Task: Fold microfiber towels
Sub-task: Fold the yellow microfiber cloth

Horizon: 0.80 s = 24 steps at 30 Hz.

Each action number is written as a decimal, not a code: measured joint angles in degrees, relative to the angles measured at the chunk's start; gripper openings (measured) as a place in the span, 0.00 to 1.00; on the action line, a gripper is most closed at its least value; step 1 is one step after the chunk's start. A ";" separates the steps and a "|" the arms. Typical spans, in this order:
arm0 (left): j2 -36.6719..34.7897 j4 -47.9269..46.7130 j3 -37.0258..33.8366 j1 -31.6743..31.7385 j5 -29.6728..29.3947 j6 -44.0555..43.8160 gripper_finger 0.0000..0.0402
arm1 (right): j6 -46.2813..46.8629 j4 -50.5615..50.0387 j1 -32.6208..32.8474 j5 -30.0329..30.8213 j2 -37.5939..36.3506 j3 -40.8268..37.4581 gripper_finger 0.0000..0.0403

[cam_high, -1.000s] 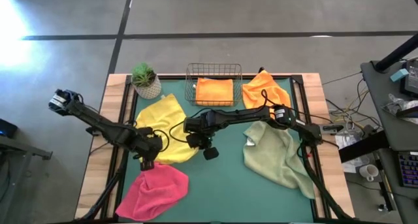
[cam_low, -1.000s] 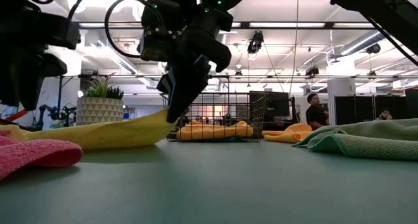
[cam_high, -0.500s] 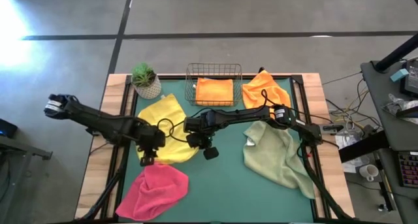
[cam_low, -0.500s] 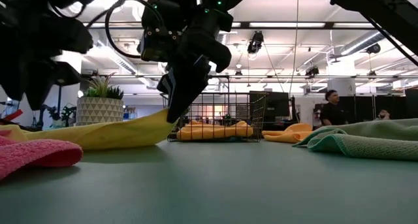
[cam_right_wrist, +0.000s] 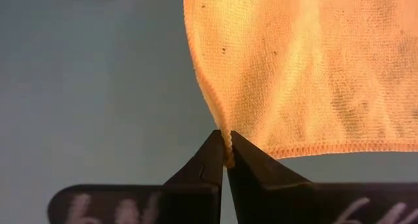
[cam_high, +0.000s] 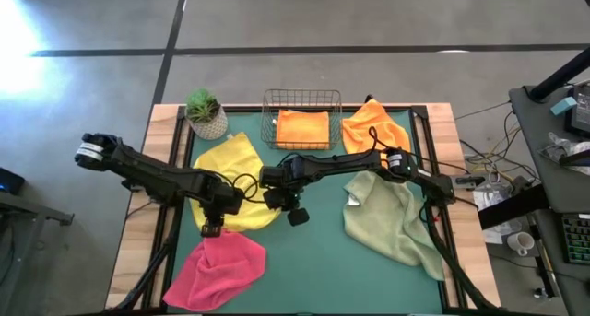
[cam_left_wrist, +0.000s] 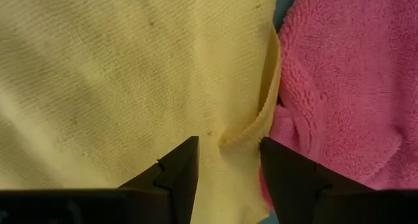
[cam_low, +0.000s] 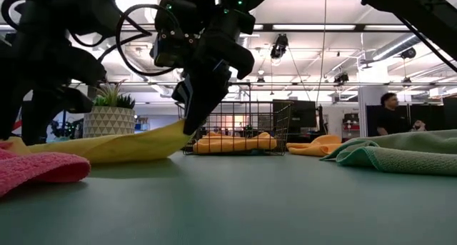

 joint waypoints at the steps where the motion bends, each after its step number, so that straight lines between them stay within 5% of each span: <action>1: 0.20 0.36 0.00 0.00 -0.02 0.28 0.37 | 0.00 -0.05 0.00 0.00 0.01 0.00 0.02; 13: 2.43 1.57 -0.35 0.00 3.34 1.02 0.30 | 0.07 -0.21 0.00 0.00 0.00 0.00 0.02; 24: -0.44 1.56 0.68 -0.01 3.57 -0.56 0.04 | 0.14 -1.78 -0.02 0.27 -0.17 0.00 0.02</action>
